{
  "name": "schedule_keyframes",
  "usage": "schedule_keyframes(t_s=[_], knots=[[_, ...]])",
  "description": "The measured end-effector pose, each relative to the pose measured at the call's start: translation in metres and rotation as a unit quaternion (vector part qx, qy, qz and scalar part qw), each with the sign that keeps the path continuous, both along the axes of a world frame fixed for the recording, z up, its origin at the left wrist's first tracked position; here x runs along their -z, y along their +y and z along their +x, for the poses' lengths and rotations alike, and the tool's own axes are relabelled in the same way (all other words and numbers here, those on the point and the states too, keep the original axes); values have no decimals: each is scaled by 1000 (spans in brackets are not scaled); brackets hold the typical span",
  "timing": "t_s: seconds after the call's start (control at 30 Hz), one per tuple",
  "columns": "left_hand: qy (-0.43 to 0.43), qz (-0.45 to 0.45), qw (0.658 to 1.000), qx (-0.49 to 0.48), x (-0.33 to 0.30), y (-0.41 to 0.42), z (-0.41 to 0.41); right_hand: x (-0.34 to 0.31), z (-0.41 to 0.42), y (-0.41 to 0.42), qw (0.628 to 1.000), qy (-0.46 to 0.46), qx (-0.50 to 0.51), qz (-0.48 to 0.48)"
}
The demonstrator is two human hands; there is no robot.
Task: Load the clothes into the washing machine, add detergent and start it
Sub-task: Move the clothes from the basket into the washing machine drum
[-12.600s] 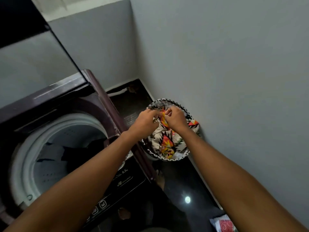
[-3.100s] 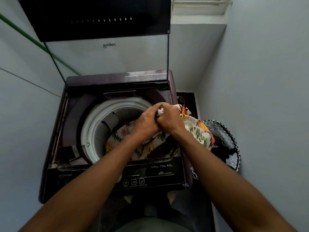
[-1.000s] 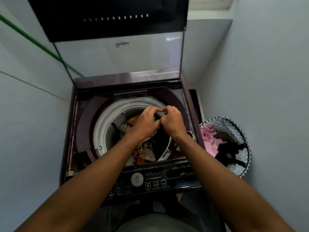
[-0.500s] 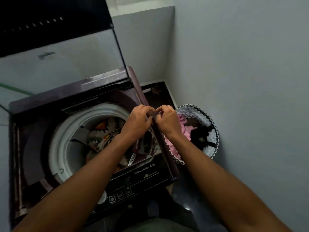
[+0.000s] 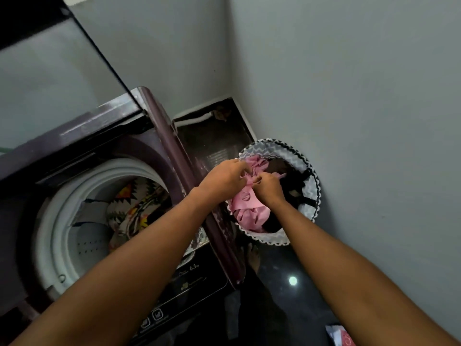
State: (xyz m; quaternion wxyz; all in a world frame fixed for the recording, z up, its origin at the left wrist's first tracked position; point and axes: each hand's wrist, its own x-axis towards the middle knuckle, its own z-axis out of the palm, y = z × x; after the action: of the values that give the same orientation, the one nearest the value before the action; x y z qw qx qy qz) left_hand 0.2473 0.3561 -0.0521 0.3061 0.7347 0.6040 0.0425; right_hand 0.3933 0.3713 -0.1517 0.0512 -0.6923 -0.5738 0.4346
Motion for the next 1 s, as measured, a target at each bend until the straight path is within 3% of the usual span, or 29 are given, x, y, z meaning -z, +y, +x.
schedule_keyframes(t_s=[0.27,0.47,0.77,0.9,1.0], knots=[[30,-87,996,-6,43,16,20,60,7,7,989,-39,-37,-136],[2,-57,998,-38,58,16,16,87,7,-1,971,-42,96,-217],[-36,-68,994,-72,57,18,16,110,1,-9,956,62,165,-234],[-38,-73,993,-87,54,18,16,100,-1,-12,967,59,157,-191],[-26,-69,993,-94,51,14,14,69,-6,-12,959,128,196,-158]])
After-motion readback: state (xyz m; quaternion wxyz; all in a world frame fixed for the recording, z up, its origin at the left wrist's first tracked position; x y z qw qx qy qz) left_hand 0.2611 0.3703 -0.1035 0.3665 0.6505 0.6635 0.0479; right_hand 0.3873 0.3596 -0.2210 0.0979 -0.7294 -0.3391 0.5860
